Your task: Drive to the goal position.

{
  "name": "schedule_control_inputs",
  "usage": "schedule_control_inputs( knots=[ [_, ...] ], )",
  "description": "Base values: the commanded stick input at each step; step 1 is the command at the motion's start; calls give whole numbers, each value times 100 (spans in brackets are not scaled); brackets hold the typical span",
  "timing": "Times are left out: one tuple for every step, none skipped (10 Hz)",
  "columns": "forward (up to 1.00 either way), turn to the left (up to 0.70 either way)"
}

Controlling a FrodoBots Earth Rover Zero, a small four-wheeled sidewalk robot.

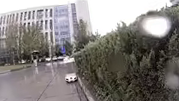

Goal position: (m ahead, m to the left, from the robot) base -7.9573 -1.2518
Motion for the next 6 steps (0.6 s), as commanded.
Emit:
schedule_control_inputs(
  knots=[
    [4,0],
    [4,0],
    [4,0],
    [4,0],
    [4,0],
    [4,0]
  ],
)
